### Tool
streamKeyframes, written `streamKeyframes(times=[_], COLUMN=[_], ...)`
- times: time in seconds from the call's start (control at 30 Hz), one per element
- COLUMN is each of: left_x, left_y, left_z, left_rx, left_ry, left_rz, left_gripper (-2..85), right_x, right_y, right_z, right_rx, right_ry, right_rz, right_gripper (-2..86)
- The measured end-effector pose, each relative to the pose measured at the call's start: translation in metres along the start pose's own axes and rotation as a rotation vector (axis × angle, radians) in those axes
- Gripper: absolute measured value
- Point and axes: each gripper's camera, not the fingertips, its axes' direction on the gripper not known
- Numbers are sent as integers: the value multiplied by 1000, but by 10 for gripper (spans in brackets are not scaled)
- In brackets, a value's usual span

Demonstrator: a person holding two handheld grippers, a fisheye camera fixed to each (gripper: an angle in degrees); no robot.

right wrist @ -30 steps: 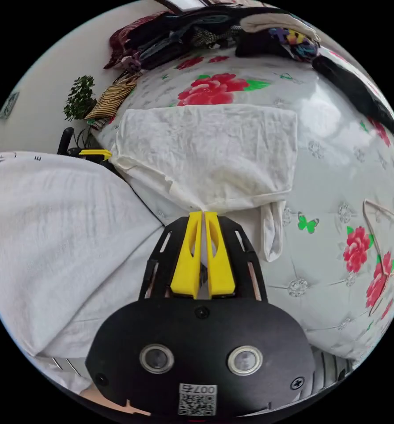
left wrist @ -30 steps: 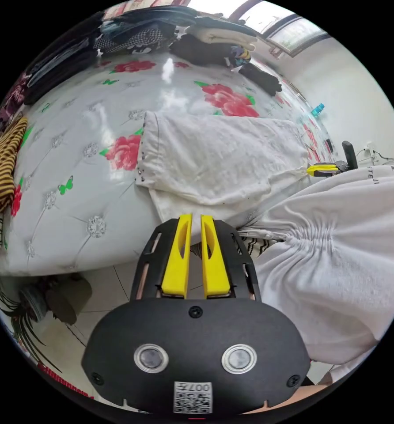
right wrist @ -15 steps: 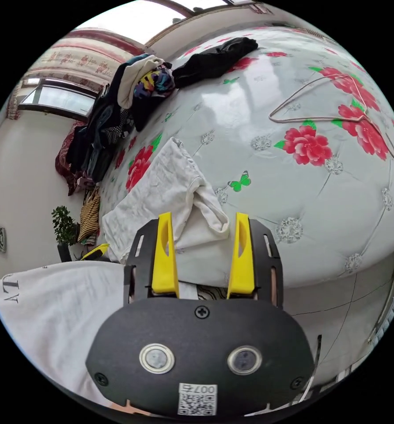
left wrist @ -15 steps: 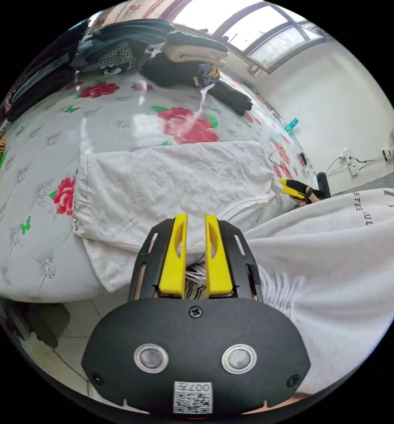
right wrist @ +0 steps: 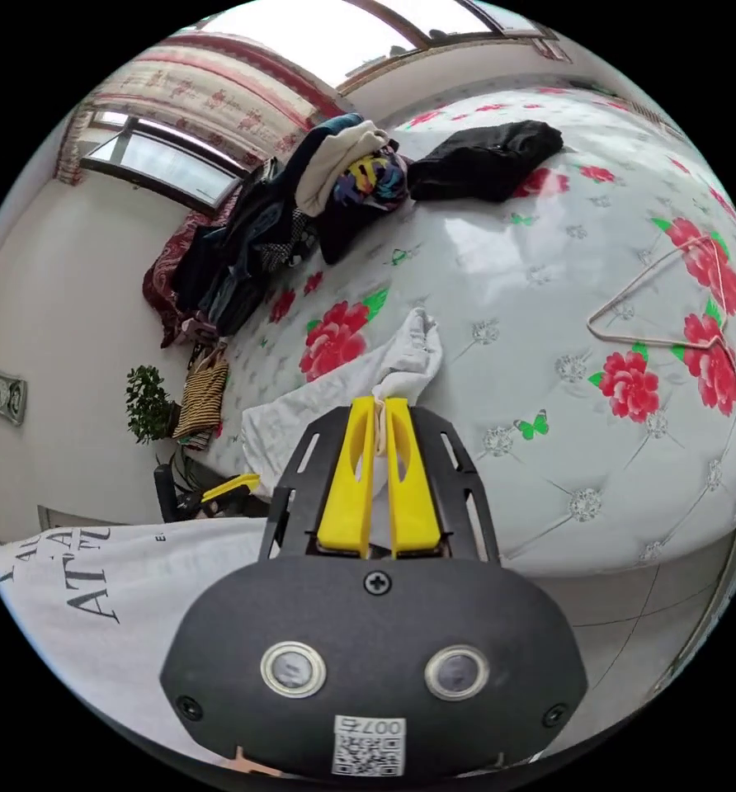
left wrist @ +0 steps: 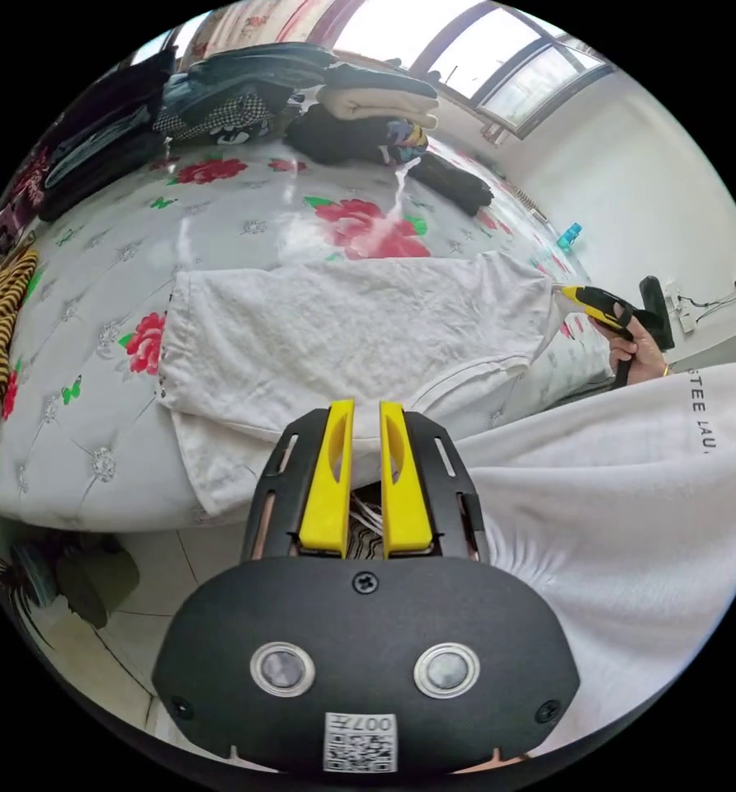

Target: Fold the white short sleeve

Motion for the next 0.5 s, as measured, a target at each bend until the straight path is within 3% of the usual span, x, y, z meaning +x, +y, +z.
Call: streamKeyframes(times=[0.27,0.37,0.5], left_x=[-63,-82,-98], left_y=[77,106,131], left_z=[-42,-49,-50], left_rx=[185,218,239], left_ry=[68,74,97], left_rz=[-343,-441,-513], left_gripper=[53,54,61], right_x=[-219,-273,-293], right_y=[-16,6,38], right_z=[84,155,253], right_rx=[-251,-390,-681], right_ry=[-272,-313,-227], right_rz=[-651,-794,-808], right_gripper=[0,2,6])
